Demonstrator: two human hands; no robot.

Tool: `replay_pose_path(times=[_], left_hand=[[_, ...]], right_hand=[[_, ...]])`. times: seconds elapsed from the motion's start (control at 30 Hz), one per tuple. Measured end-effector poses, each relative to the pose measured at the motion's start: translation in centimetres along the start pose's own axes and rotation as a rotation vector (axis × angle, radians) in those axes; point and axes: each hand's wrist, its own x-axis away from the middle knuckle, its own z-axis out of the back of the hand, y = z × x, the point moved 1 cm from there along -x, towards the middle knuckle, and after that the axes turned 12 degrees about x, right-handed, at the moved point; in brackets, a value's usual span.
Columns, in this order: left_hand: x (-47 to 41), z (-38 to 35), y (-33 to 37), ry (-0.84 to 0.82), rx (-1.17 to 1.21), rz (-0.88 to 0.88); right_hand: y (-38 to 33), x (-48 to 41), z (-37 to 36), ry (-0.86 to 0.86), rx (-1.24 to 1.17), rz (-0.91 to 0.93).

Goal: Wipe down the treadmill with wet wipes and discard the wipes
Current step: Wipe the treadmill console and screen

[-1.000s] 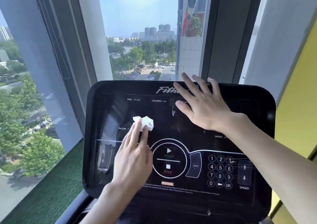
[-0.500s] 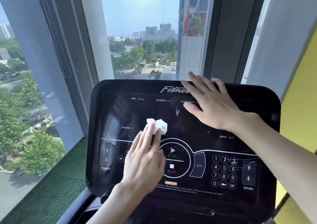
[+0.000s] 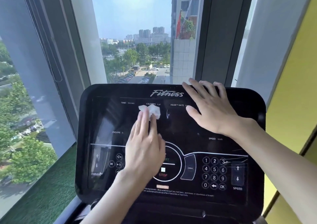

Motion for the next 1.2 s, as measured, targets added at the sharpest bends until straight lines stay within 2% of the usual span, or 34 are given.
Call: replay_pose_path(times=[0.1, 0.23, 0.4, 0.53, 0.7, 0.83, 1.0, 1.13, 1.2], left_hand=[[0.4, -0.4, 0.7, -0.073, -0.091, -0.12], [-1.8, 0.6, 0.5, 0.049, -0.034, -0.012], [-1.4, -0.3, 1.9, -0.042, -0.106, -0.123], [-2.6, 0.6, 1.5, 0.018, -0.044, -0.042], [-0.7, -0.6, 2.6, -0.107, -0.108, -0.214], [-2.4, 0.3, 1.8, -0.004, -0.066, -0.066], [-0.3, -0.9, 2.5, -0.12, -0.119, -0.217], [-0.8, -0.6, 1.5, -0.038, -0.058, -0.07], [0.7, -1.8, 2.3, -0.099, -0.046, -0.131]], right_hand=[[-0.1, -0.1, 0.0, -0.004, -0.002, 0.001], [-0.1, -0.1, 0.0, -0.006, -0.01, 0.004], [0.3, -0.1, -0.1, 0.002, -0.017, 0.02], [1.6, 0.8, -0.2, 0.007, -0.049, 0.044], [1.1, 0.9, 0.0, 0.005, -0.071, 0.009], [1.4, 1.1, 0.2, 0.021, -0.103, 0.019], [1.2, 1.0, 0.4, 0.035, -0.125, 0.022], [2.0, 1.3, 0.3, 0.013, -0.109, 0.029], [2.0, 1.6, 0.1, 0.007, -0.062, 0.013]])
